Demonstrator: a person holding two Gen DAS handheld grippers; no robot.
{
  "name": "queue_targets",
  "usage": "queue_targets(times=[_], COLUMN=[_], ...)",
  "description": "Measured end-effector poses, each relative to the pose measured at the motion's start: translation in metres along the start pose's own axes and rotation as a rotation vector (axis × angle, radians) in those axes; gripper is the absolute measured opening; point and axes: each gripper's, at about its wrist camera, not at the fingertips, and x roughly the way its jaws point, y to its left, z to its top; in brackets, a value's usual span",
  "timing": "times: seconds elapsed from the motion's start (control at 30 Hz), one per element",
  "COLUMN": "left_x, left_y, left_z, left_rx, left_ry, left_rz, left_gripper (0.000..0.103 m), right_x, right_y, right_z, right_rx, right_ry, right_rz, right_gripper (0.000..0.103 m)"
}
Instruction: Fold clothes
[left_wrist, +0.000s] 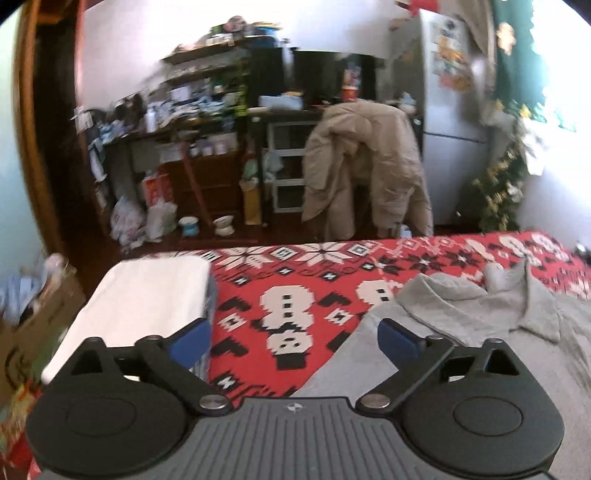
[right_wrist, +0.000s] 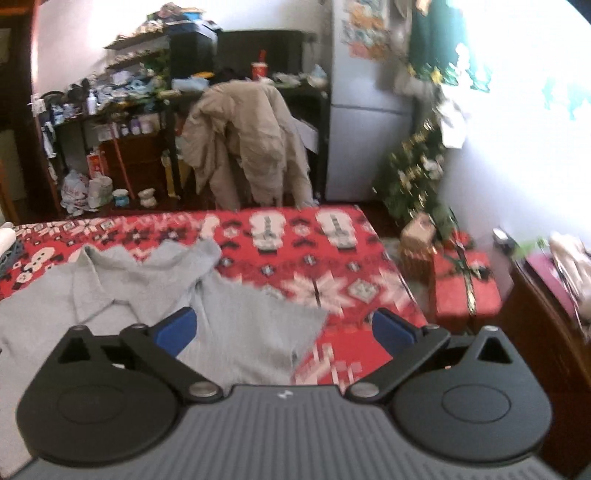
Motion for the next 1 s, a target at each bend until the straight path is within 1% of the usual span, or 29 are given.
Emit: queue_targets(times=[0.03, 0.1, 0.13, 0.2, 0.27, 0.3, 0.33, 0.37, 0.4, 0.43, 0.47, 0.5, 0.57, 0.67, 0.7, 0.73, 0.77, 0.83, 0.9, 1.0], left_x=[0.004, 0.012, 0.016, 0.027, 0.037, 0.042, 0.046, 0.051, 0.055, 0.058, 0.06, 0.061, 0.062, 0.065, 0.066, 0.068, 0.07, 0.075, 0.08, 0.086], left_y=[-0.004, -0.01, -0.014, -0.017, -0.02, -0.021, -0.021, -0.021, -0.02, -0.018, -0.016, -0.014, -0.008, -0.004, -0.003, -0.003, -0.003, -0.003, -0.004, -0.007], left_z=[0.002, 0.002, 0.003, 0.004, 0.005, 0.005, 0.005, 0.006, 0.006, 0.007, 0.007, 0.007, 0.007, 0.007, 0.008, 0.008, 0.008, 0.009, 0.01, 0.011], left_rx=[0.022, 0.034, 0.038, 0.039, 0.041, 0.042, 0.04, 0.034, 0.022, 0.009, -0.006, -0.022, -0.041, -0.043, -0.045, -0.047, -0.048, -0.053, -0.048, -0.032], left_ry=[0.004, 0.011, 0.014, 0.031, 0.049, 0.058, 0.069, 0.083, 0.092, 0.1, 0.107, 0.112, 0.124, 0.131, 0.134, 0.137, 0.141, 0.145, 0.152, 0.158], left_rz=[0.0, 0.011, 0.017, -0.006, -0.033, -0.046, -0.047, -0.04, -0.04, -0.042, -0.047, -0.051, -0.057, -0.053, -0.053, -0.053, -0.057, -0.058, -0.061, -0.073], left_gripper=[0.098, 0.098, 0.098, 0.097, 0.094, 0.091, 0.09, 0.087, 0.086, 0.086, 0.086, 0.086, 0.086, 0.086, 0.086, 0.086, 0.086, 0.084, 0.075, 0.075], right_x=[0.007, 0.022, 0.03, 0.049, 0.071, 0.083, 0.094, 0.106, 0.119, 0.131, 0.144, 0.154, 0.167, 0.177, 0.178, 0.179, 0.178, 0.176, 0.168, 0.156], right_y=[-0.002, -0.006, -0.01, -0.019, -0.033, -0.041, -0.049, -0.056, -0.06, -0.064, -0.068, -0.07, -0.072, -0.07, -0.066, -0.061, -0.057, -0.049, -0.046, -0.062], right_z=[0.006, 0.016, 0.02, 0.027, 0.032, 0.033, 0.034, 0.034, 0.032, 0.03, 0.028, 0.025, 0.018, 0.01, 0.008, 0.006, 0.006, 0.005, 0.006, 0.004], right_rx=[0.014, 0.048, 0.066, 0.098, 0.139, 0.169, 0.191, 0.209, 0.211, 0.208, 0.204, 0.207, 0.206, 0.174, 0.153, 0.115, 0.079, 0.018, -0.022, 0.033], right_ry=[0.013, 0.039, 0.051, 0.079, 0.117, 0.138, 0.16, 0.181, 0.21, 0.243, 0.275, 0.297, 0.322, 0.334, 0.333, 0.326, 0.32, 0.305, 0.271, 0.252], right_rz=[0.014, 0.042, 0.039, 0.018, 0.008, 0.016, 0.024, 0.031, 0.03, 0.025, 0.02, 0.021, 0.033, 0.058, 0.057, 0.046, 0.035, 0.01, -0.041, -0.1], right_gripper=[0.102, 0.102, 0.102, 0.102, 0.102, 0.097, 0.084, 0.077, 0.06, 0.04, 0.032, 0.027, 0.027, 0.026, 0.023, 0.012, 0.005, 0.003, 0.003, 0.003])
